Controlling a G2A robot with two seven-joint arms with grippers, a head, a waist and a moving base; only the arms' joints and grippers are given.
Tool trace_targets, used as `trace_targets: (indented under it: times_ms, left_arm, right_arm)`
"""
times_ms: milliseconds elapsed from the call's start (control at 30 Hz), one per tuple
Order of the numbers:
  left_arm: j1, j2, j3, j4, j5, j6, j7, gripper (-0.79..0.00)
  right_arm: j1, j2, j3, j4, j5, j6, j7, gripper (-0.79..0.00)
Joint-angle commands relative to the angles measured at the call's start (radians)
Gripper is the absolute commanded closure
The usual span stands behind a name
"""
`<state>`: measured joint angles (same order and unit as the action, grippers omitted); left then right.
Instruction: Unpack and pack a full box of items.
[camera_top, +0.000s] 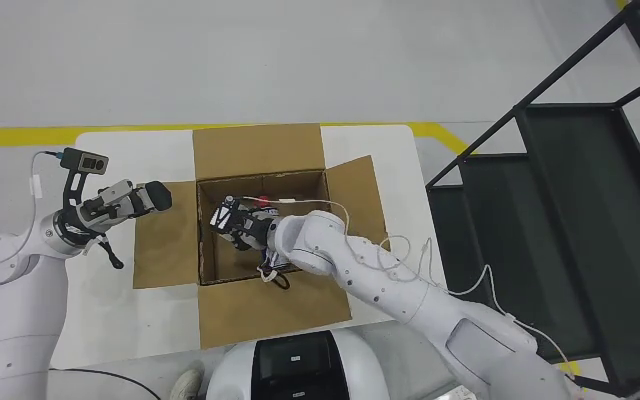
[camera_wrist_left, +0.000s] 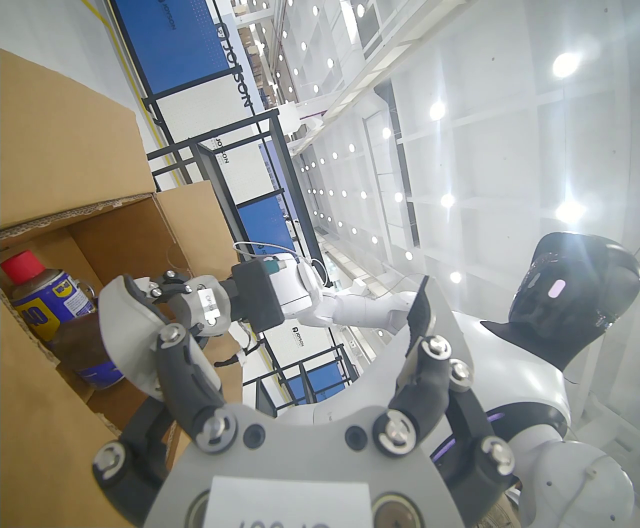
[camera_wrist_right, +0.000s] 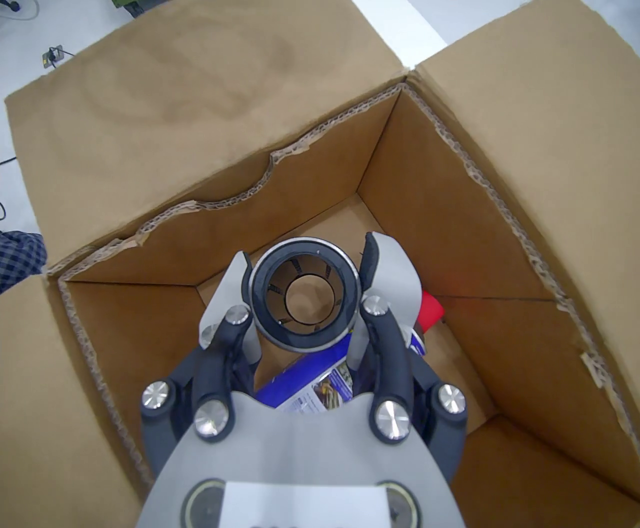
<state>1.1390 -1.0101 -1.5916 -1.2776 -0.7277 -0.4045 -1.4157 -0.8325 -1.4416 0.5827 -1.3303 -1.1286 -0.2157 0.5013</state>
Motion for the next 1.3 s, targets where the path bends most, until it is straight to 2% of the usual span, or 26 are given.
trace_targets:
  times_ms: [0, 167, 433, 933, 967, 1000, 1033, 1067, 1100, 1267]
  left_arm:
    - [0.0, 0.0, 0.0, 0.0, 0.0, 0.0, 0.0, -0.785]
    - [0.0, 0.0, 0.0, 0.0, 0.0, 0.0, 0.0, -0.785]
    - [0.0, 0.0, 0.0, 0.0, 0.0, 0.0, 0.0, -0.785]
    - [0.0, 0.0, 0.0, 0.0, 0.0, 0.0, 0.0, -0.785]
    - [0.0, 0.0, 0.0, 0.0, 0.0, 0.0, 0.0, -0.785]
    - [0.0, 0.0, 0.0, 0.0, 0.0, 0.0, 0.0, -0.785]
    - [0.0, 0.0, 0.0, 0.0, 0.0, 0.0, 0.0, -0.785]
    - [0.0, 0.0, 0.0, 0.0, 0.0, 0.0, 0.0, -0.785]
    - [0.0, 0.0, 0.0, 0.0, 0.0, 0.0, 0.0, -0.785]
    - [0.0, 0.0, 0.0, 0.0, 0.0, 0.0, 0.0, -0.785]
  right_arm:
    - [0.019, -0.012, -0.011, 0.047, -0.002, -0.002, -0.017, 0.0]
    - [0.052, -0.033, -0.024, 0.112, -0.008, -0.033, -0.031, 0.0]
    - [0.105, -0.067, -0.033, 0.198, 0.018, -0.051, 0.029, 0.0]
    - [0.175, -0.139, -0.062, 0.374, 0.068, -0.1, 0.003, 0.0]
    - [0.178, -0.143, -0.063, 0.384, 0.069, -0.099, 0.005, -0.034]
    - [0.18, -0.147, -0.063, 0.392, 0.07, -0.099, 0.006, -0.148]
    - [0.182, -0.15, -0.062, 0.4, 0.071, -0.096, 0.006, -0.299]
    - [0.183, -0.153, -0.062, 0.405, 0.07, -0.09, 0.006, -0.462]
    - [0.183, -0.156, -0.062, 0.406, 0.069, -0.087, 0.008, -0.785]
    - [0.178, -0.163, -0.057, 0.4, 0.058, -0.066, 0.023, -0.785]
